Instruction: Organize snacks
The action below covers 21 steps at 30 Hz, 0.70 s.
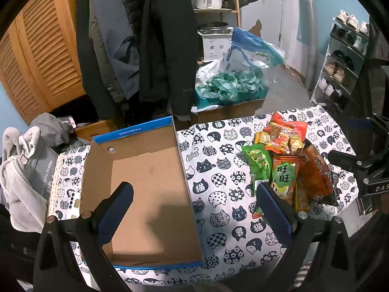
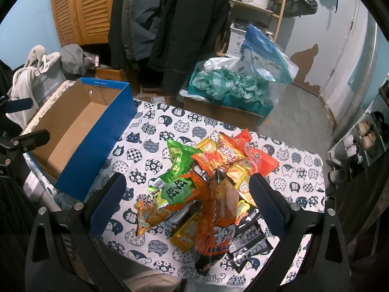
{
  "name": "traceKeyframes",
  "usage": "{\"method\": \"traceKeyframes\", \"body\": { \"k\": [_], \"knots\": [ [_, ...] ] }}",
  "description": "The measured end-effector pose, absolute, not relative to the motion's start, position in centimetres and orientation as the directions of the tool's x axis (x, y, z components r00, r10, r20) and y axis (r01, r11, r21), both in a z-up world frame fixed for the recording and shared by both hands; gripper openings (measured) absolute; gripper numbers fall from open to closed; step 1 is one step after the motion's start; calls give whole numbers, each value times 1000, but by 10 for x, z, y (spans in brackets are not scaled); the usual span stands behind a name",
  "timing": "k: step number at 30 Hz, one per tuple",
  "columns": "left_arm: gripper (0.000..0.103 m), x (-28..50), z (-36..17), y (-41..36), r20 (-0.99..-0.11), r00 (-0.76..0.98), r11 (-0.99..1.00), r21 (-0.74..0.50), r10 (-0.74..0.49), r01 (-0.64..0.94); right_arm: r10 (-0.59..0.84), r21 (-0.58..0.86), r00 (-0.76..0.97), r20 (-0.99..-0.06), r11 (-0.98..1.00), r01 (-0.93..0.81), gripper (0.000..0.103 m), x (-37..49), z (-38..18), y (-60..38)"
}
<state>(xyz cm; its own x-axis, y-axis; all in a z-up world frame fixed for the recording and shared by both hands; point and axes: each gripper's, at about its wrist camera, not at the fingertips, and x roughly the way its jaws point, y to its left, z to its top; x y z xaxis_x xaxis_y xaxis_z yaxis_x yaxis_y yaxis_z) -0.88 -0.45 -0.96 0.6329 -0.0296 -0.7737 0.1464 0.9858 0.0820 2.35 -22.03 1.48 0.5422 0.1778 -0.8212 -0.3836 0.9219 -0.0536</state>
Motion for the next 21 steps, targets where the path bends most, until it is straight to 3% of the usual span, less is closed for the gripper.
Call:
{"method": "traceKeyframes", "body": {
  "k": [21],
  "knots": [
    [103,-10,-10,-5,-777,629,986,78,-32,146,176,-54,536,-825,921,-385,99,21,13,-220]
  ]
}}
